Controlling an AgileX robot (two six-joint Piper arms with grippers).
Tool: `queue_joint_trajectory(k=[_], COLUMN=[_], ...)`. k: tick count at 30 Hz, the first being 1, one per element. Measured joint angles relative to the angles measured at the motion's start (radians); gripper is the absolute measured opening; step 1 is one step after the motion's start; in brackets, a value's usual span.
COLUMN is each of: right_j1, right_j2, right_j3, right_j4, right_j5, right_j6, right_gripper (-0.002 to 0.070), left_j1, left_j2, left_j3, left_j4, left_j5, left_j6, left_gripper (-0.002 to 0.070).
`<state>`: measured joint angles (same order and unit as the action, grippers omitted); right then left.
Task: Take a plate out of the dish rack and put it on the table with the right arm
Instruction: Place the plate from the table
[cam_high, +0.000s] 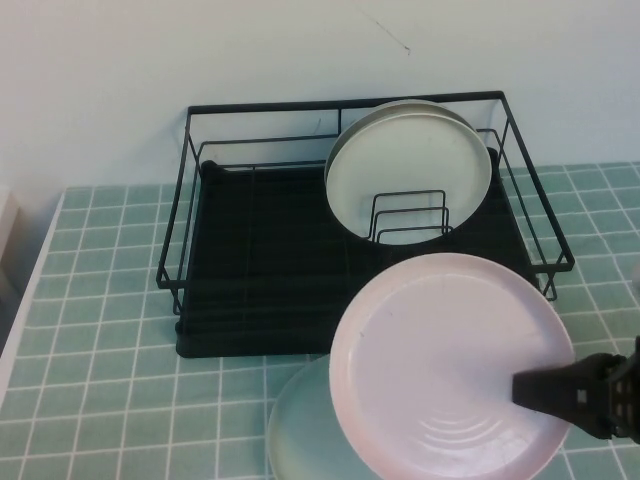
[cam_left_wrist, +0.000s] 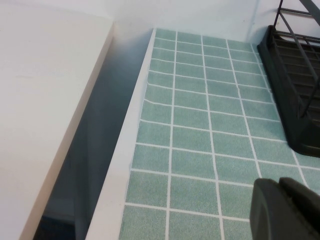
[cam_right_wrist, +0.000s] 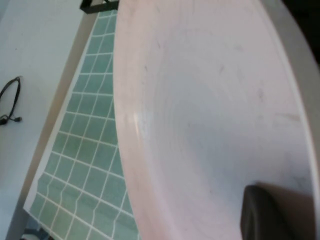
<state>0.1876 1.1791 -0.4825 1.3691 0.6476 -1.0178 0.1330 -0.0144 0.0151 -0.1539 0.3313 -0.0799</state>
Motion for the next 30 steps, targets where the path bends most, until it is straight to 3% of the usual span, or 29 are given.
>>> queue_joint_trajectory(k=[8, 16, 30], right_j1=[0.0, 0.092, 0.218], right_j2=[0.235, 0.378, 0.393], right_j3=[0.0, -0.069, -0.136], right_j4=[0.229, 0.207, 0.192], right_j5=[0.064, 0.044, -0.109], right_j6=[-0.252, -0.296, -0.355], right_gripper=[0.0113, 0.0113, 0.0113], left_j1=[0.0, 0.0, 0.0], left_j2=[0.0, 0.0, 0.0], left_j3=[0.0, 0.0, 0.0], left_j4=[0.0, 0.0, 0.0], left_j5=[0.002, 0.002, 0.002], left_j6=[0.0, 0.0, 0.0], left_gripper=[-0.0003, -0.0003, -0.0003])
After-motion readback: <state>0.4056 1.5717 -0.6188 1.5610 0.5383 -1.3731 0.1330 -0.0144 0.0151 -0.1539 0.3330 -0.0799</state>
